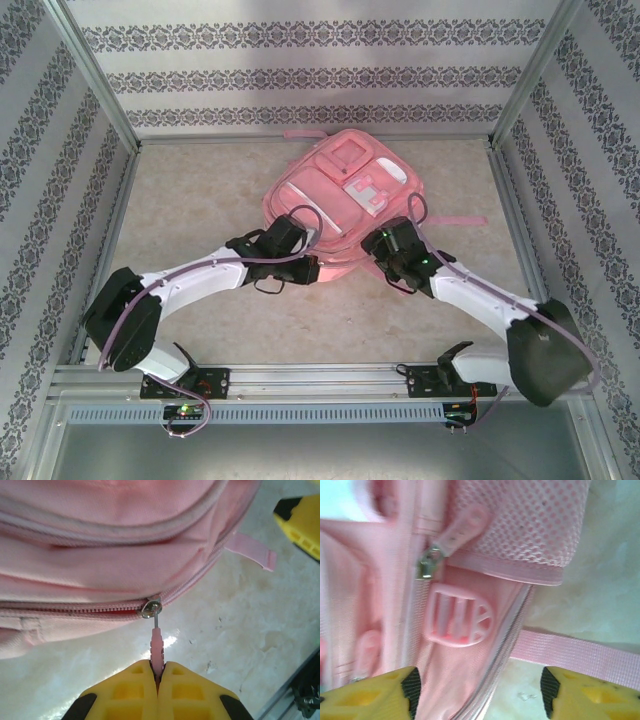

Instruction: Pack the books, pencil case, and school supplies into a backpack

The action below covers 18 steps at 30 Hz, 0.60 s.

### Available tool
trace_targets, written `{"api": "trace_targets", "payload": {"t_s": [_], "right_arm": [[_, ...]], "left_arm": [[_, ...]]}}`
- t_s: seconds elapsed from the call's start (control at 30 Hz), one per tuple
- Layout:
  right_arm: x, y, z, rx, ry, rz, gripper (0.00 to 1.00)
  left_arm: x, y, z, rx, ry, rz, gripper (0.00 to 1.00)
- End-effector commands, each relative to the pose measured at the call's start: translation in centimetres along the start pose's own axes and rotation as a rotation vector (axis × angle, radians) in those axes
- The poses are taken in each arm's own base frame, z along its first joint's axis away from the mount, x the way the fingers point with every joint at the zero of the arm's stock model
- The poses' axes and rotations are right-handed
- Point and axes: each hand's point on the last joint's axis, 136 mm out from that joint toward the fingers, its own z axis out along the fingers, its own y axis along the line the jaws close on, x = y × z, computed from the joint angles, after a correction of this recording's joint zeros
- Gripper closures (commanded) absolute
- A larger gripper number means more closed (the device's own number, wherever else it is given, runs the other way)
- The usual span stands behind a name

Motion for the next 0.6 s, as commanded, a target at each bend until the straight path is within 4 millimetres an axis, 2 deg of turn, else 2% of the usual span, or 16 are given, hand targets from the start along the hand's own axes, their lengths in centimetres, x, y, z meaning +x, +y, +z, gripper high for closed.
{"api": "trace_targets", "payload": {"t_s": [0.0, 0.37, 0.57], "right_arm": [[0.7, -1.2, -1.5, 0.019, 0.007, -0.015, 0.3], [4.3, -3.6, -3.4, -0.044, 0.107, 0.1, 0.36], [5.1, -4.3, -2.5, -0.071, 0.105, 0.14, 0.37]], "left_arm": [[0.7, -2.8, -1.2, 0.071, 0.016, 0.05, 1.0], [1.5, -7.7, 0.3, 0.161, 0.062, 0.128, 1.0], [1.3, -10.0, 1.0, 0.2, 0.079, 0.164, 1.0]]}}
